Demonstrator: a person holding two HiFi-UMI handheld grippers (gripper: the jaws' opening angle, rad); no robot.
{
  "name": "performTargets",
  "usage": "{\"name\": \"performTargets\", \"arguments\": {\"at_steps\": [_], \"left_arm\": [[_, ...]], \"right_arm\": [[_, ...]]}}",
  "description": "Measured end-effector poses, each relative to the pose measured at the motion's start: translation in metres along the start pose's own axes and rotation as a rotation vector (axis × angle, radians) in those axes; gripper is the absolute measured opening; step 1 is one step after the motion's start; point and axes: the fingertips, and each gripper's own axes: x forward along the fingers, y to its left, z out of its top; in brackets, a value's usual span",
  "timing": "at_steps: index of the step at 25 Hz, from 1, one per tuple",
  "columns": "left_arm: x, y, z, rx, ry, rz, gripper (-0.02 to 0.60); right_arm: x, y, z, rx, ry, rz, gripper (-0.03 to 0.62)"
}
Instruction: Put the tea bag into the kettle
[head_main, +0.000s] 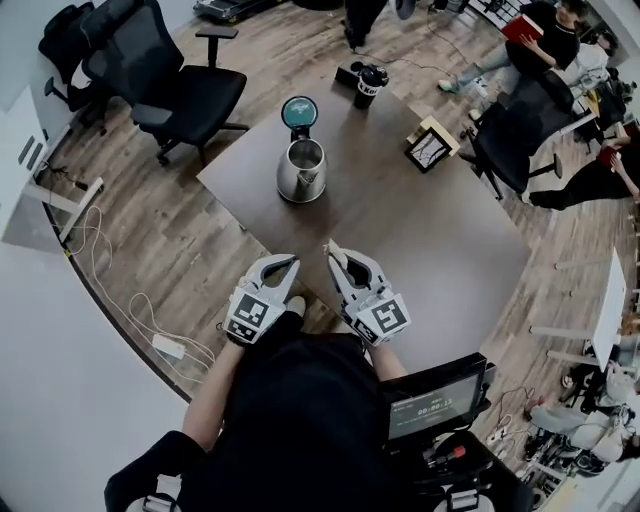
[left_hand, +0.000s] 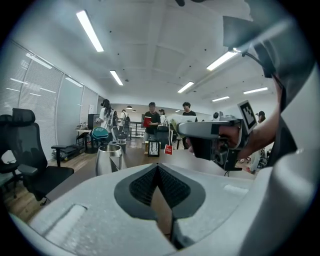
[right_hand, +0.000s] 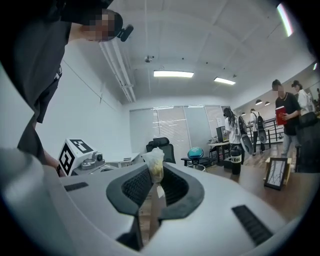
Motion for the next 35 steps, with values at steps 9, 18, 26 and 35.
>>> {"name": "performTargets", "arguments": {"at_steps": [9,18,26,35], "left_arm": [[0.001,-0.009,0.004,-0.022,-0.002,-0.011,-0.003],[-0.007,-0.009,-0.005,-0.050,0.020,-0.010,-0.003],[-0.021,0.004,-0.019,-0.080,0.048,0.041,-0.003],[-0.023,0.016,-0.022,-0.077,0.053,0.057,-0.003]], "right_arm": [[0.006,0.010,0.005,-0.010,0.027,0.048,0.046],[0.012,0.011,-0.003,-0.015,0.064,0.063,0.046],[0.026,-0.003,-0.002,-0.033,0.072,0.090,0.046],[0.044,-0.049,0.017,-0.083,0.054,0.058,0.046]]}}
